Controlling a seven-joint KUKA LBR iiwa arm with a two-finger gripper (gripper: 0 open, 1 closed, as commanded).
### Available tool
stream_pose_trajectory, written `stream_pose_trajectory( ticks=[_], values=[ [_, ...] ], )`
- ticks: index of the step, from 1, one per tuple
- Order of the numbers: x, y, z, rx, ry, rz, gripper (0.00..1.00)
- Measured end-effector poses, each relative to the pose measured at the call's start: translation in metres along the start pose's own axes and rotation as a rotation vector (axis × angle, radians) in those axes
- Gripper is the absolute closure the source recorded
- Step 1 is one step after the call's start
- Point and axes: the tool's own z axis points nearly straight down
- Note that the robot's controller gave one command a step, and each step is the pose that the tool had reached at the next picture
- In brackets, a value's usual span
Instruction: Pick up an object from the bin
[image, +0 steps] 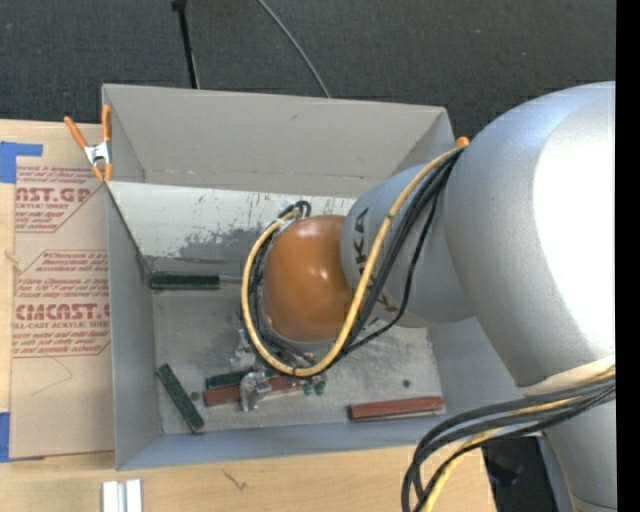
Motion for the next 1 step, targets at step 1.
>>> stream_pose_trajectory(
  ticks=[1],
  values=[
    [-0.0069,0.0084,-0.1484,0.004,0.021,-0.018,1.00]
  ],
)
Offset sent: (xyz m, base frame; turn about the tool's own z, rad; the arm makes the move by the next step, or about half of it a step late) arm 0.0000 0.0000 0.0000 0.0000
